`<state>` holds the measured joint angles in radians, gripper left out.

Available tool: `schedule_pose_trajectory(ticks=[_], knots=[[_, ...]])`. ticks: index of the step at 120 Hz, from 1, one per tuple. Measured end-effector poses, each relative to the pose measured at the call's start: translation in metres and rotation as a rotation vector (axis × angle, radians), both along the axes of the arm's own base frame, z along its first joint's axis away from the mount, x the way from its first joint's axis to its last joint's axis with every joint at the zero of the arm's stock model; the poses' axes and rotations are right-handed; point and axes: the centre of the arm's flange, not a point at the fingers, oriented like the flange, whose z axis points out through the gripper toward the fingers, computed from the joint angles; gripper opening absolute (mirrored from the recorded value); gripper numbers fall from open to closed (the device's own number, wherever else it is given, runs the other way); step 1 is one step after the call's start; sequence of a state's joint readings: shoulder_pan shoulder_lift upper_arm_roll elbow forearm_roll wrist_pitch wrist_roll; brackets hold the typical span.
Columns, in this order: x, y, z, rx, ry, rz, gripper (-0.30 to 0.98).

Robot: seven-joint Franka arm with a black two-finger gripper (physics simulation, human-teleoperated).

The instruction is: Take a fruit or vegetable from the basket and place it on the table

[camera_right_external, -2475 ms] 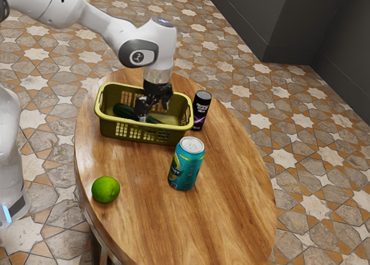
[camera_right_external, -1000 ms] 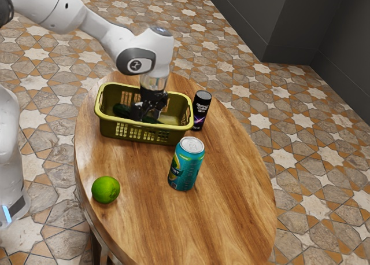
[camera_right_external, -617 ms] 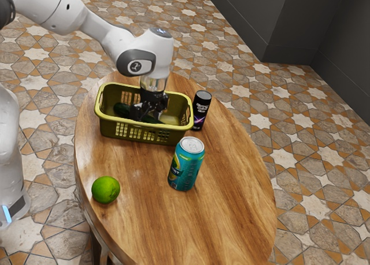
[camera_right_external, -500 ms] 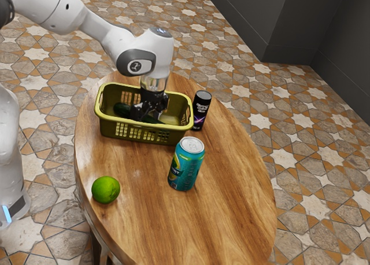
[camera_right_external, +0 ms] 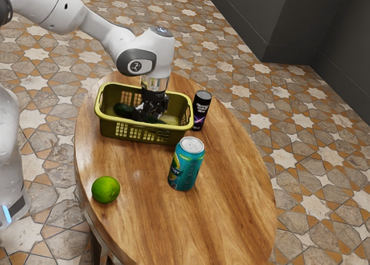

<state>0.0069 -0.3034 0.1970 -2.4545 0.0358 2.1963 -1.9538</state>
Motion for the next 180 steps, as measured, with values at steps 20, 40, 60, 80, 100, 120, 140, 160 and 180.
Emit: schedule_pose_trajectory(ticks=[20, 40, 60, 80, 100, 120, 140, 160, 180], knots=[[0.000, -0.001, 0.003, 0.000, -0.006, 0.002, 0.22], [0.006, -0.009, 0.031, 0.020, -0.053, -0.014, 0.19], [0.030, -0.014, 0.120, 0.095, -0.142, -0.051, 0.16], [0.034, -0.035, 0.187, 0.165, -0.153, -0.090, 0.11], [0.039, 0.024, 0.203, 0.191, -0.104, 0.005, 0.11], [0.052, 0.089, 0.182, 0.179, -0.024, 0.076, 0.11], [0.044, 0.127, 0.177, 0.136, -0.011, 0.104, 0.35], [0.040, 0.129, 0.175, 0.111, -0.010, 0.073, 0.58], [0.048, 0.040, 0.215, 0.075, -0.092, -0.014, 0.65]])
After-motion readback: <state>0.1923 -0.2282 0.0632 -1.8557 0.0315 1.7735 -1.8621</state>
